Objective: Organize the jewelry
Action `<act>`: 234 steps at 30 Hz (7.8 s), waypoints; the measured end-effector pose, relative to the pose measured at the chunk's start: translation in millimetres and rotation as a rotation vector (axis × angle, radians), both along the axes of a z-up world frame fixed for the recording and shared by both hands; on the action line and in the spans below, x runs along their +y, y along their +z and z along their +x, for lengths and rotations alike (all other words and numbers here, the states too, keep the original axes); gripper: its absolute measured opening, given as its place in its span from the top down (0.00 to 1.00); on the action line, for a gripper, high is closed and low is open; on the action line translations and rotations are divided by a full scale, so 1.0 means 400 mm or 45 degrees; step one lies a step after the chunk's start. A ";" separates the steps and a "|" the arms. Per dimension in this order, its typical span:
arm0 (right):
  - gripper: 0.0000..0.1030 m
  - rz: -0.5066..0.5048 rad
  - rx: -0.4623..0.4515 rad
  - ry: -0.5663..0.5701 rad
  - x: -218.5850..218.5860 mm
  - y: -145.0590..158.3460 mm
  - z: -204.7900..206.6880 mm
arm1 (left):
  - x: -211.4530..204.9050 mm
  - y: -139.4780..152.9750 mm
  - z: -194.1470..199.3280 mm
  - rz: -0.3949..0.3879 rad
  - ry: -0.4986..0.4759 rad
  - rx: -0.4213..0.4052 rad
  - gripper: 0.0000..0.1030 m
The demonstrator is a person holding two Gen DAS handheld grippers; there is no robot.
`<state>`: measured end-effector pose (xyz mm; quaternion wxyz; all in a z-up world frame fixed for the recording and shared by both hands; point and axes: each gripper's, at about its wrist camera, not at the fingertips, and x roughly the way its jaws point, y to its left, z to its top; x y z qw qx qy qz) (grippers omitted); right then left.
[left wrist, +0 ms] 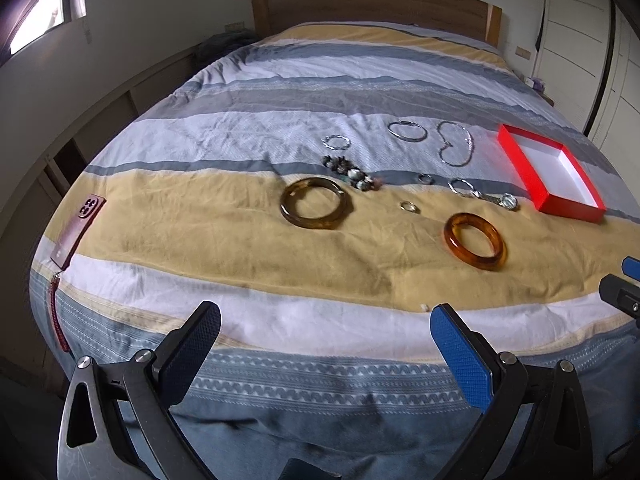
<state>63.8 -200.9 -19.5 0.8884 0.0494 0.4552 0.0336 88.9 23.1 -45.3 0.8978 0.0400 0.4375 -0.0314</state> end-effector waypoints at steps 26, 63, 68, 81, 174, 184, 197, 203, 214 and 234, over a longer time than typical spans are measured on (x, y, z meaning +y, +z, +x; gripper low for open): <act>0.25 0.007 0.116 0.112 0.038 -0.097 0.257 | 0.087 -0.103 0.374 0.037 0.157 0.069 0.00; 0.90 -0.108 0.201 0.267 0.136 -0.260 0.403 | 0.114 -0.206 0.454 -0.028 0.155 0.169 0.91; 0.91 -0.124 0.133 0.254 0.132 -0.198 0.365 | 0.104 -0.143 0.405 0.018 0.144 0.114 0.91; 0.91 -0.177 -0.113 0.204 0.123 0.048 0.174 | 0.091 0.103 0.217 0.055 0.110 -0.121 0.91; 0.65 -0.323 -0.136 -0.204 -0.549 0.232 0.184 | -0.694 0.288 0.384 0.030 -0.515 -0.285 0.64; 0.65 -0.283 -0.445 -0.100 -0.370 0.524 -0.046 | -0.411 0.546 0.190 0.150 -0.275 -0.432 0.41; 0.65 -0.200 -0.593 0.054 -0.136 0.588 -0.262 | -0.225 0.626 -0.118 0.137 -0.205 -0.618 0.29; 0.65 -0.187 -0.626 0.107 -0.074 0.593 -0.304 | -0.153 0.646 -0.207 0.057 -0.172 -0.689 0.27; 0.65 -0.154 -0.639 0.197 -0.014 0.582 -0.317 | -0.124 0.632 -0.282 0.035 -0.131 -0.720 0.22; 0.65 -0.111 -0.500 0.251 -0.036 0.469 -0.184 | -0.173 0.531 -0.213 0.057 -0.156 -0.591 0.22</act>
